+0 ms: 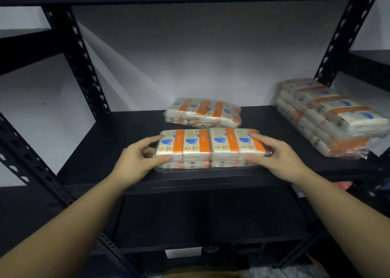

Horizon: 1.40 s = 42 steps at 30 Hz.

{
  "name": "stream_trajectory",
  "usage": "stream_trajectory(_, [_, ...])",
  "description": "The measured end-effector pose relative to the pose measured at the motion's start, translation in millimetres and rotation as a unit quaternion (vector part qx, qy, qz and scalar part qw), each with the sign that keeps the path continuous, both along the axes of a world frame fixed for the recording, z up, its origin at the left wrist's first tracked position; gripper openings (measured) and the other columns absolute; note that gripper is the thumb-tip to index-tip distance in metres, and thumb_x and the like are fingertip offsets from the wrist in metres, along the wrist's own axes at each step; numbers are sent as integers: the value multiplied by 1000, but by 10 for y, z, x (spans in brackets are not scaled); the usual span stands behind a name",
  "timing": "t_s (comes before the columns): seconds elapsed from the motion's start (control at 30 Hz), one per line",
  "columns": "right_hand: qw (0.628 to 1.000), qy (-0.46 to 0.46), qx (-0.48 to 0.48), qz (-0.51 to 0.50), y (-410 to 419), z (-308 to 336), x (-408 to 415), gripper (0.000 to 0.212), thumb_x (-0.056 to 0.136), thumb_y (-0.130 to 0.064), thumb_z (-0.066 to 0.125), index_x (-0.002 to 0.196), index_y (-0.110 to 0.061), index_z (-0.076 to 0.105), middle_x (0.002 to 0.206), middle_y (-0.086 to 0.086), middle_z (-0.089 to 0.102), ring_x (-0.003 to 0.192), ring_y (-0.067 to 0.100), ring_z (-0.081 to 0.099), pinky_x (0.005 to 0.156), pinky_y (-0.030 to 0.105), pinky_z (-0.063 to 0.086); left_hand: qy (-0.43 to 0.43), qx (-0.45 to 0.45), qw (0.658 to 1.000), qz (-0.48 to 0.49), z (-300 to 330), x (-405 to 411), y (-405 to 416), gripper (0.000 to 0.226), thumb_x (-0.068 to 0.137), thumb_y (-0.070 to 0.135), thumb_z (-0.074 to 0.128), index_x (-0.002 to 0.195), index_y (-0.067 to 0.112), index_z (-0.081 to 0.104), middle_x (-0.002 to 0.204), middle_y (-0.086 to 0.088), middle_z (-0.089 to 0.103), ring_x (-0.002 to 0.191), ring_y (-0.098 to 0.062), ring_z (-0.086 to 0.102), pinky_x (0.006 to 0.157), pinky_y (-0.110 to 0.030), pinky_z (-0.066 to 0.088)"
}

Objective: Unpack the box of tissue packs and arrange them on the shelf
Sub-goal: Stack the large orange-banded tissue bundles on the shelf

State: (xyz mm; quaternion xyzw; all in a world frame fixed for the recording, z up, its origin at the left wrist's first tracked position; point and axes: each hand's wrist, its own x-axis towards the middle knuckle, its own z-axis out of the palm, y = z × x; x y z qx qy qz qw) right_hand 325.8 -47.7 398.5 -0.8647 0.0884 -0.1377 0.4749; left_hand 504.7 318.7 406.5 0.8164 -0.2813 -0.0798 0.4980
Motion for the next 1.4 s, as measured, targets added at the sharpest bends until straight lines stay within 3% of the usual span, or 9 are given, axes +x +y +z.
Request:
stream_trajectory(0.2, [999, -16, 24, -33, 77, 32, 2, 74, 74, -39, 88, 143, -33, 61, 128, -16, 70, 117, 6, 68, 102, 42, 57, 26, -38, 999, 3, -31, 12, -56, 66, 78, 34, 87, 138, 33, 59, 99, 9, 81, 92, -9, 78, 79, -25, 58])
stream_trajectory(0.57, [994, 37, -82, -61, 129, 119, -82, 85, 71, -38, 90, 148, -38, 54, 127, -20, 68, 114, -5, 64, 101, 33, 56, -7, 7, 998, -61, -34, 250, 112, 67, 78, 28, 88, 140, 30, 62, 105, 14, 79, 100, -4, 74, 86, -14, 56])
stream_trajectory(0.7, [993, 33, -74, -84, 138, 145, -56, 85, 62, -50, 90, 142, -37, 61, 126, -15, 71, 113, 1, 67, 102, 36, 56, 28, -21, 997, -68, -59, 309, 53, 61, 83, 22, 84, 141, 24, 62, 105, 11, 80, 105, -5, 74, 97, -26, 53])
stream_trajectory(0.83, [993, 12, -68, -100, 131, 212, -50, 72, 68, -33, 93, 135, -26, 68, 118, -15, 74, 103, -7, 68, 97, 25, 57, 65, -61, 992, -87, -1, 403, -13, 57, 82, 16, 81, 136, 15, 66, 111, 1, 80, 110, -14, 74, 98, -28, 58])
stream_trajectory(0.9, [993, 2, -55, -108, 61, 288, -76, 71, 67, -33, 93, 133, -24, 70, 113, -14, 76, 103, -3, 71, 96, 31, 59, 75, -82, 989, -97, 76, 418, -106, 51, 83, 11, 80, 133, 13, 68, 112, -3, 79, 111, -17, 74, 93, -25, 59])
stream_trajectory(1.0, [991, -22, -39, -127, -109, 509, -166, 73, 64, -34, 92, 132, -22, 70, 110, -13, 78, 102, 3, 73, 93, 33, 60, 91, -135, 982, -91, 271, 449, -377, 45, 80, 5, 78, 124, 12, 71, 110, -7, 79, 107, -20, 75, 86, -22, 60])
stream_trajectory(1.17, [981, -80, -65, -163, -516, 919, -466, 68, 72, -14, 91, 133, -24, 62, 102, -20, 71, 88, -14, 69, 71, 9, 55, 69, -152, 978, -121, 692, 497, -1090, 46, 81, 9, 78, 126, 11, 71, 110, -5, 80, 103, -18, 76, 84, -24, 61])
stream_trajectory(1.3, [957, -94, -112, -249, -856, 1151, -735, 64, 67, -35, 95, 127, -26, 74, 109, -18, 75, 97, -7, 70, 90, 22, 58, 38, -156, 977, -140, 933, 488, -1833, 34, 89, 5, 75, 123, 10, 73, 106, -5, 80, 95, -18, 78, 77, -27, 63])
stream_trajectory(1.4, [938, -124, -119, -302, -1009, 1270, -883, 65, 67, -35, 95, 127, -23, 74, 108, -17, 74, 96, -13, 67, 87, 11, 54, 17, -175, 973, -147, 1059, 532, -2454, 30, 94, 5, 73, 123, 6, 73, 107, -7, 80, 93, -15, 76, 78, -22, 60])
